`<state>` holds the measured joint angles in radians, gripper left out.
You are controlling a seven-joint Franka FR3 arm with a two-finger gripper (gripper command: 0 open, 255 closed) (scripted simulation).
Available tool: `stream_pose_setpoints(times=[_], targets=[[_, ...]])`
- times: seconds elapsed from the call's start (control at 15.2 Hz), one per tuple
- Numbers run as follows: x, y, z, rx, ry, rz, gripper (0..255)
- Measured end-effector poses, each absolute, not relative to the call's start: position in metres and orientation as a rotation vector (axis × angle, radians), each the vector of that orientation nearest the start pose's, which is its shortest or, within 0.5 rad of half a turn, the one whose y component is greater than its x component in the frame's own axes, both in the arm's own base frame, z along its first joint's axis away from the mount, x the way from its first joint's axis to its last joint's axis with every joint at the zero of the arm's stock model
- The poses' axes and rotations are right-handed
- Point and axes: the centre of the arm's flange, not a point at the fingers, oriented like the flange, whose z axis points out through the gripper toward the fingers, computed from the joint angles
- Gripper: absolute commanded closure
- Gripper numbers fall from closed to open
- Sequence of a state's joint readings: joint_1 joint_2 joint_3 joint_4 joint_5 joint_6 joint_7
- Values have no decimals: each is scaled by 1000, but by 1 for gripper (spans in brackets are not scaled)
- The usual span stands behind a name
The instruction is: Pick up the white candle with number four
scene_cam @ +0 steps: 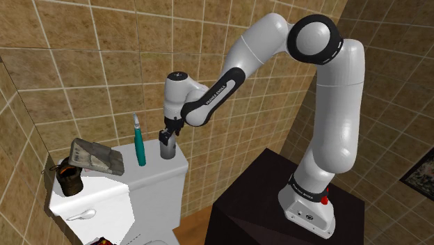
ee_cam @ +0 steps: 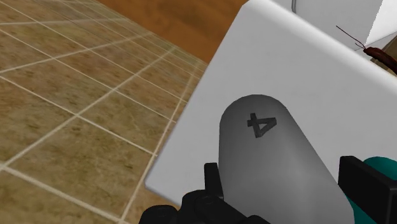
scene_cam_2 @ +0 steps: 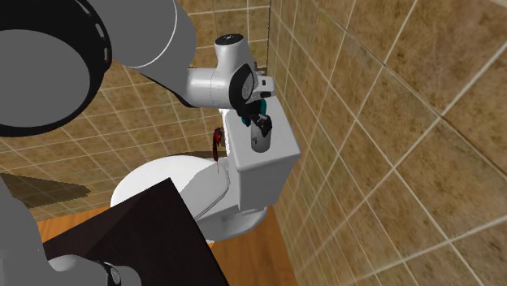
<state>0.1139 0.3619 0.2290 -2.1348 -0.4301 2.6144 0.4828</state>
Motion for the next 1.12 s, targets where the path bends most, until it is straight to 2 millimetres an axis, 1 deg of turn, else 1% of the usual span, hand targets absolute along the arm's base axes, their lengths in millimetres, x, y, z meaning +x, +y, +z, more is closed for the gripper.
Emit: stream_pose_setpoints(times=[0.13,0.26,1.12], targets=[[548,203,253,-3204,-320,-302,255],[548,203,260,-3205,-320,-299,255],[547,203,326,-3205,-320,-299,255]])
